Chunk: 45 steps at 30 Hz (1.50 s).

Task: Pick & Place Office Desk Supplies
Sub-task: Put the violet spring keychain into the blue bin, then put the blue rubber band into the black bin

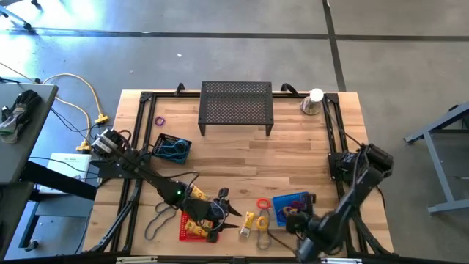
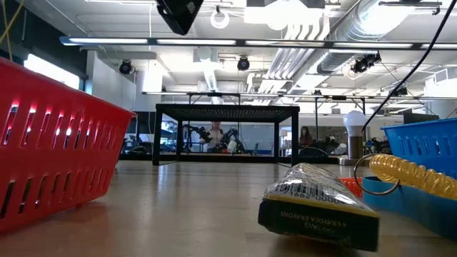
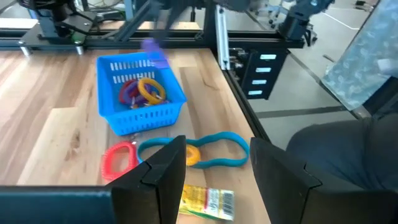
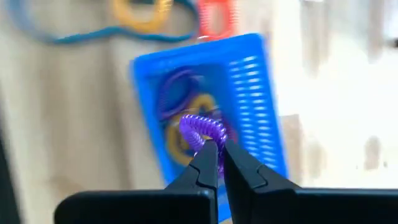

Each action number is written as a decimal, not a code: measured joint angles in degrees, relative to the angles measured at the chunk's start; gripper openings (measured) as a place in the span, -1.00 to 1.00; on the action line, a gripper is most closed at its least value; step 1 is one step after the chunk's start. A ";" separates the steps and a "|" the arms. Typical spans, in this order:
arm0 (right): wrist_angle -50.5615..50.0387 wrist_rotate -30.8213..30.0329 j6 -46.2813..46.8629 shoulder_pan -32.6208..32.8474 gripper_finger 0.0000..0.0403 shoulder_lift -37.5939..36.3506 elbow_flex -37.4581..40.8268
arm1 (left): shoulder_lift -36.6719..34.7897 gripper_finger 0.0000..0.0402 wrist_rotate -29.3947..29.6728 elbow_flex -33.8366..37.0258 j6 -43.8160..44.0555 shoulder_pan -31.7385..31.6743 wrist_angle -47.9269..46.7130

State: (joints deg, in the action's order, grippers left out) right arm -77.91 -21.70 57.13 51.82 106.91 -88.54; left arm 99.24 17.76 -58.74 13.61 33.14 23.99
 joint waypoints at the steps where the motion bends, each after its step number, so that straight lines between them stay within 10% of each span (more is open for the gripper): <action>1: -0.27 0.05 -0.18 -1.30 -0.99 -0.03 0.27 | 0.00 -0.14 0.01 0.00 0.02 0.33 -0.04; 12: 3.79 13.10 -1.65 -11.39 -0.99 -0.09 7.10 | -1.06 -0.14 1.71 0.04 -4.56 0.52 -6.14; 27: 5.74 11.12 0.54 -12.96 -0.34 -0.32 9.95 | -1.68 -0.14 3.46 0.07 4.26 0.51 -7.52; 38: 1.57 15.20 7.93 -13.76 -0.27 -6.73 7.71 | -1.70 -0.15 4.51 0.07 0.55 5.25 -7.55; 45: 24.38 19.92 2.55 -14.28 -0.27 -11.96 6.30 | -1.70 -0.16 4.58 0.04 4.31 9.31 -9.32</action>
State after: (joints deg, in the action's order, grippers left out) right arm -53.54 -1.78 59.68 37.55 94.95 -82.24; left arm 97.54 22.34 -58.70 17.91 42.46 14.67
